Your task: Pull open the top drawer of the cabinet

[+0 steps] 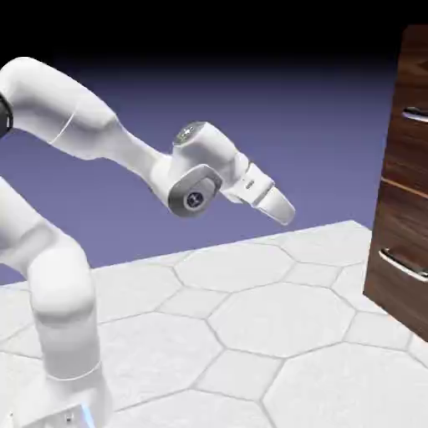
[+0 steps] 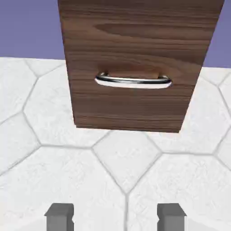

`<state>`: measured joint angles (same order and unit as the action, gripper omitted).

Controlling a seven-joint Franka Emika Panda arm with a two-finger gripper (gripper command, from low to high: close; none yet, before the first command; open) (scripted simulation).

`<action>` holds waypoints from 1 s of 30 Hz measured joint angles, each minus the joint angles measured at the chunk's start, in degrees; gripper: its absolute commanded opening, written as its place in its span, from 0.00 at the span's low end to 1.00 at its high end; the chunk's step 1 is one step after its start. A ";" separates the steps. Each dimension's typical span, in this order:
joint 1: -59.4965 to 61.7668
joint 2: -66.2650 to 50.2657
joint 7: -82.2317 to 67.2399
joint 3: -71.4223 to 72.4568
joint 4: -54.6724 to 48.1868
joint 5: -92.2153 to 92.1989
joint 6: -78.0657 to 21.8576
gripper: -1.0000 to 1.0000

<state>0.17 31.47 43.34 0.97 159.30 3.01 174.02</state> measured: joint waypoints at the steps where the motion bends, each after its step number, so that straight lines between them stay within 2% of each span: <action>1: 0.71 -0.99 0.73 0.80 -1.41 2.49 0.01 0.50; 30: 21.32 -29.64 21.84 24.01 -42.22 74.75 0.26 0.50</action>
<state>21.49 1.83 65.18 24.98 117.08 77.76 174.28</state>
